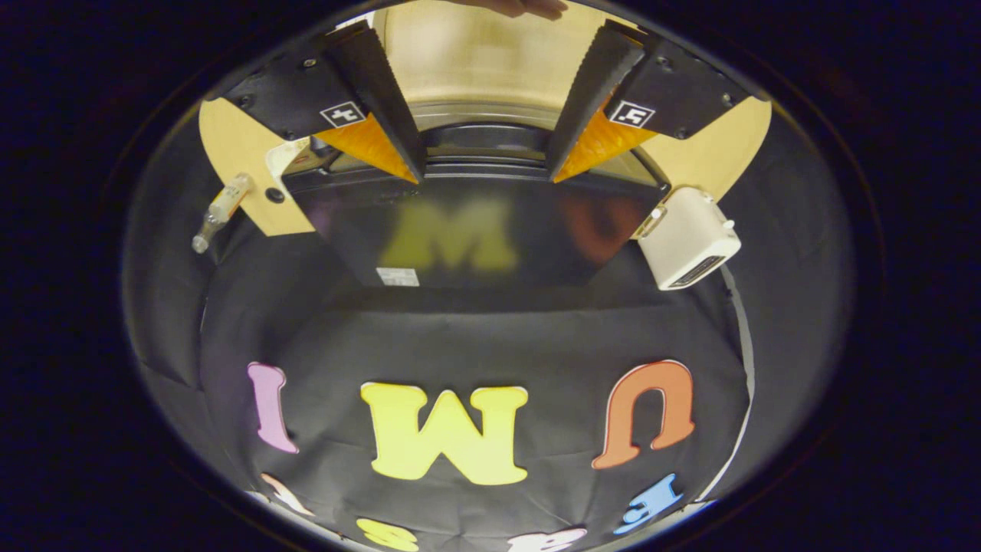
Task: Open the toaster oven, put the food inside, and close the toaster oven door.
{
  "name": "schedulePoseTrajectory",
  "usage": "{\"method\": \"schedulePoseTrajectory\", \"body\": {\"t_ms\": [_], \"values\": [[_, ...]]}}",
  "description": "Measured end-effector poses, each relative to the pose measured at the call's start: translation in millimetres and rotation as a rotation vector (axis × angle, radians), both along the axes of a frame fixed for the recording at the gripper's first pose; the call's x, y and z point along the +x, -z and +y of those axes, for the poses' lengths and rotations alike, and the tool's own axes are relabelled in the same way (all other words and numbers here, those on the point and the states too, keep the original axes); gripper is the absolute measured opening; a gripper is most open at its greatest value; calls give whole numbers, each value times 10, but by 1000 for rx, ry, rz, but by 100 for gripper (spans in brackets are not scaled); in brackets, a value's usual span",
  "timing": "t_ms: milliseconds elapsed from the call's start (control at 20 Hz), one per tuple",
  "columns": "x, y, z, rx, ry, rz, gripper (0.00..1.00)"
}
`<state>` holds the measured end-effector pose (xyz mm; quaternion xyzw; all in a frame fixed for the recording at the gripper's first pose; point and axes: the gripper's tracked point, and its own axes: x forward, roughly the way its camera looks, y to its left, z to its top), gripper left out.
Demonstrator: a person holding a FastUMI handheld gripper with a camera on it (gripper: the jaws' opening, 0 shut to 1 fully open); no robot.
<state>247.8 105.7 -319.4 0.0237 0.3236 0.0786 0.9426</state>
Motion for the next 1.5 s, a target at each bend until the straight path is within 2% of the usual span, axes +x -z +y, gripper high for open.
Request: {"method": "schedulePoseTrajectory", "body": {"t_ms": [200,350,750,1250,1500], "values": [[-31,8,-3,-24,2,-8,100],[-99,2,2,3,10,-7,100],[-693,91,-80,-21,10,30,99],[-1563,661,-164,-118,27,304,99],[-1906,1140,-194,-134,-13,466,99]]}}
